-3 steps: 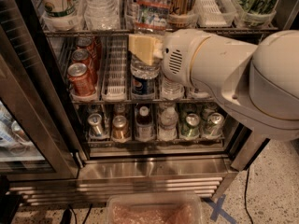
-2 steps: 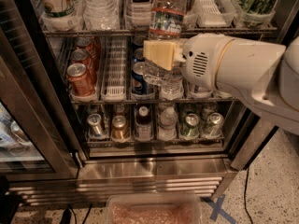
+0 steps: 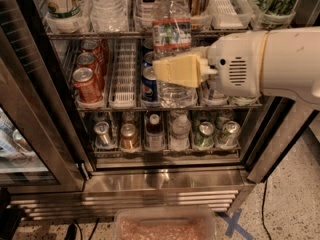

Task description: Pick water bottle from top shelf of fridge

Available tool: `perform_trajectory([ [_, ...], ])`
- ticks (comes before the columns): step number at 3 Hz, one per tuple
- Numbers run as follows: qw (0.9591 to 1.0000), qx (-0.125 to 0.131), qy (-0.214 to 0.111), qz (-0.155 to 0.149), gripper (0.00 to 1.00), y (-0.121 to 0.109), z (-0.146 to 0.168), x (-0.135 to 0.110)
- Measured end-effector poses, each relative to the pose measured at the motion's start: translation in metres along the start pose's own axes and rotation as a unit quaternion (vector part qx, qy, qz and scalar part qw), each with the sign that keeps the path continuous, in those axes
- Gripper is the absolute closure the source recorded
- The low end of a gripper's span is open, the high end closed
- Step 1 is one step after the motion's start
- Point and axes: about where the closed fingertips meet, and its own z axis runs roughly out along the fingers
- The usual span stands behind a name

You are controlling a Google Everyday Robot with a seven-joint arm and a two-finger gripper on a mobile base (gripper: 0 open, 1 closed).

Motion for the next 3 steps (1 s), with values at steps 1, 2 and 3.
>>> perform_trajectory([
  [1,0.9961,-0.012,0.05,-0.072,1.0,0.018,-0.004,0.011],
  [2,0.9846,-0.023,0.066,-0.16,1.0,0.036,-0.01,0.017],
  [3,0.9844,-0.023,0.066,-0.161,1.0,0.036,-0.01,0.016],
])
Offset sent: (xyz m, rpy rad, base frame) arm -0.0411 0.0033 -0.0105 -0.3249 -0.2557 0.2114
